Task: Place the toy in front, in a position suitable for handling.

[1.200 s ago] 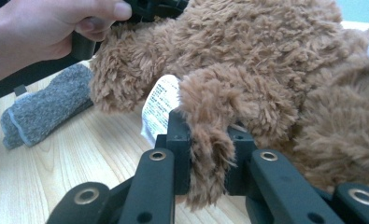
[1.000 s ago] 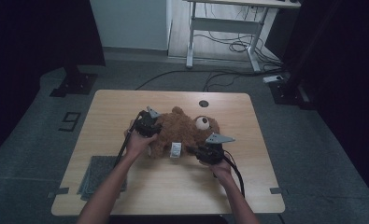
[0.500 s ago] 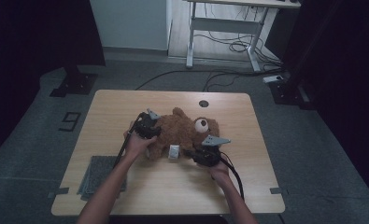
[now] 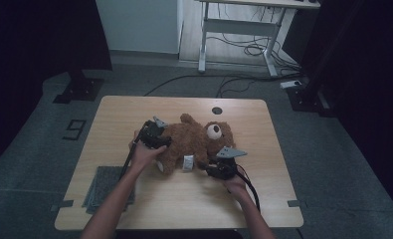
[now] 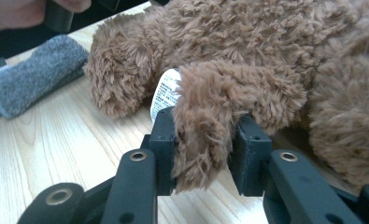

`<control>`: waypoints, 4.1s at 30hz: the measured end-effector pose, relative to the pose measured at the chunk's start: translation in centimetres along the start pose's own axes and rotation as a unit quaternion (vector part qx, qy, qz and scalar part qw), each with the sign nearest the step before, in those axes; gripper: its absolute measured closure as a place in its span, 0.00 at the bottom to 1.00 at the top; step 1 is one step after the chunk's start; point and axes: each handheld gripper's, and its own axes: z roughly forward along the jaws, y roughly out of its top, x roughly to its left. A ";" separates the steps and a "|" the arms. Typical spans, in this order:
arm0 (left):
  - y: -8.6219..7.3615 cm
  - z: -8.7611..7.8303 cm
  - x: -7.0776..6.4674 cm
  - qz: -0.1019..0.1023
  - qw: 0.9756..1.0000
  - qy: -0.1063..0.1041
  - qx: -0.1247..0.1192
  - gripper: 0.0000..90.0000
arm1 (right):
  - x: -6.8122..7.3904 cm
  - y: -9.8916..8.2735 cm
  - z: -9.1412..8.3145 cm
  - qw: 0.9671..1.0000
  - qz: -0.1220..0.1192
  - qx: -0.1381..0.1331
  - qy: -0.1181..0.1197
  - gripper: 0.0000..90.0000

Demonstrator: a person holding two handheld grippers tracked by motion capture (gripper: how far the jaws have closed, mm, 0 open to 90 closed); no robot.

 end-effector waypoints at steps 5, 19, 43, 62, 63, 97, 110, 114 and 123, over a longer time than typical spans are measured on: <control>0.2 -0.8 0.1 0.002 1.000 0.002 -0.012 0.36 | 0.2 -0.2 0.0 1.000 -0.007 0.006 0.002 0.73; -0.7 -6.3 0.6 -0.010 0.997 0.003 -0.078 0.31 | -0.3 -0.7 -0.4 1.000 0.008 0.017 -0.017 0.78; -6.4 -1.5 -3.9 -0.020 0.997 -0.068 0.030 0.39 | 1.1 -0.7 -0.2 1.000 0.004 0.029 -0.006 0.66; -7.1 -1.7 -3.2 -0.013 0.997 -0.067 0.026 0.52 | -4.4 -1.3 -5.1 0.989 0.063 -0.024 -0.134 0.29; -7.1 -1.7 -3.2 -0.013 0.997 -0.067 0.026 0.52 | -4.4 -1.3 -5.1 0.989 0.063 -0.024 -0.134 0.29; -8.0 -6.5 -2.7 -0.012 0.997 -0.052 -0.050 0.31 | -4.9 -2.1 -3.6 0.989 0.066 0.014 -0.131 0.67; -11.5 -10.2 -1.7 -0.015 0.997 -0.036 -0.071 0.33 | -4.6 -2.5 -4.3 0.990 0.065 0.012 -0.122 0.67; -12.3 -10.8 -1.1 -0.021 0.997 -0.036 -0.069 0.32 | -4.6 -2.5 -4.2 0.990 0.065 0.011 -0.122 0.67; -13.6 -12.2 0.2 -0.047 0.995 -0.023 -0.089 0.33 | -4.6 -2.6 -4.2 0.991 0.061 0.013 -0.121 0.66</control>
